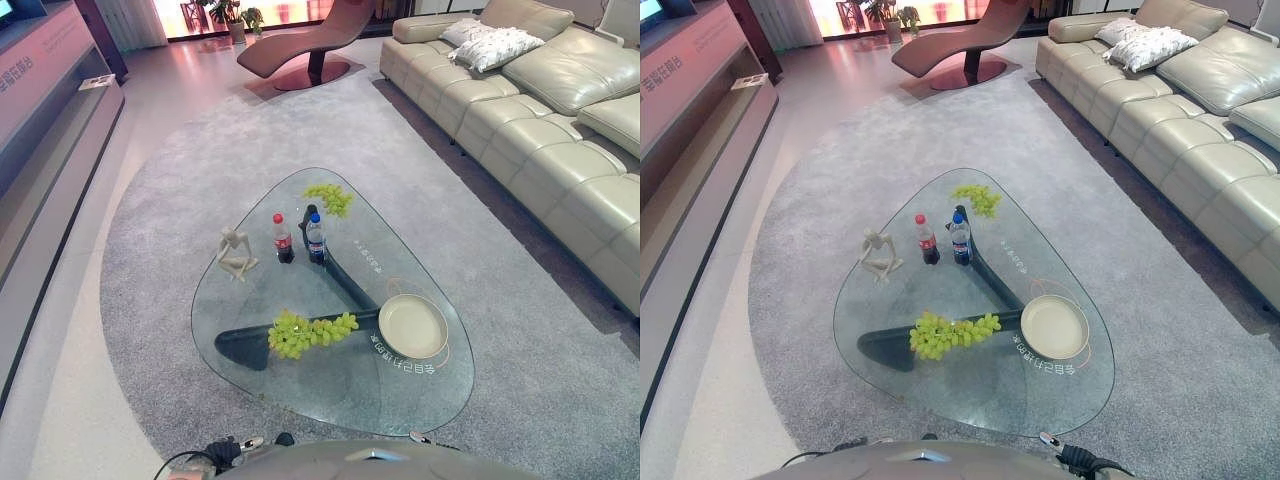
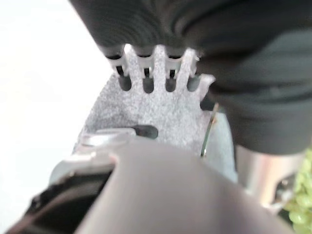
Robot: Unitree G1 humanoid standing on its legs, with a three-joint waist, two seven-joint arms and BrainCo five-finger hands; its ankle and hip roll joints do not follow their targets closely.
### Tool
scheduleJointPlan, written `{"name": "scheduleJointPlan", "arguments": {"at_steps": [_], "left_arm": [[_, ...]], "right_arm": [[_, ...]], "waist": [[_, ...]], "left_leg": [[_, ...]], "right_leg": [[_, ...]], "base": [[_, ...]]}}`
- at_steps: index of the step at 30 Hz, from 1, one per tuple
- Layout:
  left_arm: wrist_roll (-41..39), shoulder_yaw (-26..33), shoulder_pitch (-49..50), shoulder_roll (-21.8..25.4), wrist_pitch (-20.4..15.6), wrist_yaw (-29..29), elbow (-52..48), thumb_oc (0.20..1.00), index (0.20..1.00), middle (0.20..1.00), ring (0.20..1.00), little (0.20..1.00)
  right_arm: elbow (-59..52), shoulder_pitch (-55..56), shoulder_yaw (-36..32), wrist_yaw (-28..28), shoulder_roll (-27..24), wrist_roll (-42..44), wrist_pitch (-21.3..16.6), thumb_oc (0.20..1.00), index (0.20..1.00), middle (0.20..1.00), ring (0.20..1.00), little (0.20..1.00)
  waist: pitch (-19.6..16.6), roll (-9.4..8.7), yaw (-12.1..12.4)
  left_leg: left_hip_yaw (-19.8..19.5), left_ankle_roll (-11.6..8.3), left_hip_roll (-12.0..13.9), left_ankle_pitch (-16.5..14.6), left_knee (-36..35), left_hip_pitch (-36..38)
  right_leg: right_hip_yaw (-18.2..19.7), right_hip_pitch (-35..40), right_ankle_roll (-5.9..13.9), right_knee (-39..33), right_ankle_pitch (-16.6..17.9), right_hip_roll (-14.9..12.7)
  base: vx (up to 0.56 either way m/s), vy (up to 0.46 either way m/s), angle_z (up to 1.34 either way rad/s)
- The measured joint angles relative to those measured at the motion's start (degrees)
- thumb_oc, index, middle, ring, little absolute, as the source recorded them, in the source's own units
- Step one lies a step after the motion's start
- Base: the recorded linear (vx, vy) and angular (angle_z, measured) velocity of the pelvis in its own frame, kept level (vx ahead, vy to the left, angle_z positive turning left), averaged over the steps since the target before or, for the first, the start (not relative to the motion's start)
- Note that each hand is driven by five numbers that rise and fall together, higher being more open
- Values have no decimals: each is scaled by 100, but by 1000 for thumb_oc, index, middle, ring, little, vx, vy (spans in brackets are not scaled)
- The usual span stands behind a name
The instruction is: Pick up fruits into the plate
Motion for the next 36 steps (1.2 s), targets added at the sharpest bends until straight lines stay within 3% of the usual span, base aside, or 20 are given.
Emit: {"name": "scheduleJointPlan", "arguments": {"at_steps": [11, 17, 20, 26, 29, 33, 36], "left_arm": [[554, -244, -288, 6, -32, 293, -7, 1000, 1000, 1000, 1000, 1000], [551, -580, -689, 21, -356, 382, -399, 1000, 1000, 1000, 1000, 1000], [532, -762, -1132, 174, -504, 477, -1164, 1000, 1000, 1000, 1000, 1000], [488, -1030, -1886, 621, -506, 812, -2507, 1000, 1000, 1000, 1000, 1000], [492, -1387, -2145, 1281, -465, 946, -3626, 1000, 1000, 1000, 1000, 1000], [575, -1579, -2867, 1929, -200, 1101, -4051, 1000, 1000, 1000, 1000, 1000], [834, -1628, -3412, 2138, 18, 1117, -4067, 1000, 1000, 1000, 1000, 1000]], "right_arm": [[-12, -139, 137, -3, -54, 2, 1, 1000, 1000, 1000, 1000, 1000], [-147, -491, 300, 5, -268, 193, -38, 1000, 1000, 1000, 1000, 1000], [-372, -849, 419, 13, -397, 409, -141, 1000, 1000, 1000, 1000, 1000], [-835, -1321, 502, 6, -561, 757, -248, 1000, 1000, 1000, 1000, 1000], [-997, -1480, 508, 5, -614, 906, -371, 1000, 1000, 1000, 1000, 1000], [-1011, -1743, 552, 11, -687, 1082, -408, 1000, 1000, 1000, 1000, 1000], [-1008, -1913, 559, 14, -717, 1097, -442, 1000, 1000, 1000, 1000, 1000]], "waist": [[220, 44, -23], [662, 262, -77], [1062, 397, -144], [1585, 517, -164], [1814, 568, -157], [2154, 598, -130], [2308, 611, -138]], "left_leg": [[16, -9, 11, 11, 29, -183], [100, -25, 15, 80, 36, -492], [109, -31, 25, 122, 110, -737], [129, -38, 35, 216, 123, -1017], [128, -68, 36, 271, 136, -1251], [123, -66, 30, 274, 228, -1459], [128, -47, 20, 301, 296, -1641]], "right_leg": [[32, -254, 2, 33, 2, 9], [158, -660, 12, 125, 72, 5], [182, -907, 7, 180, 120, 10], [242, -1217, 6, 217, 226, 22], [262, -1456, 2, 230, 288, 23], [298, -1734, 5, 394, 286, 11], [315, -1954, 4, 531, 287, -9]], "base": [[-10, 0, -1], [-81, 33, -10], [-102, 31, -3], [-66, 6, -6], [-75, -5, -3], [-50, -22, -3], [-41, -12, -3]]}}
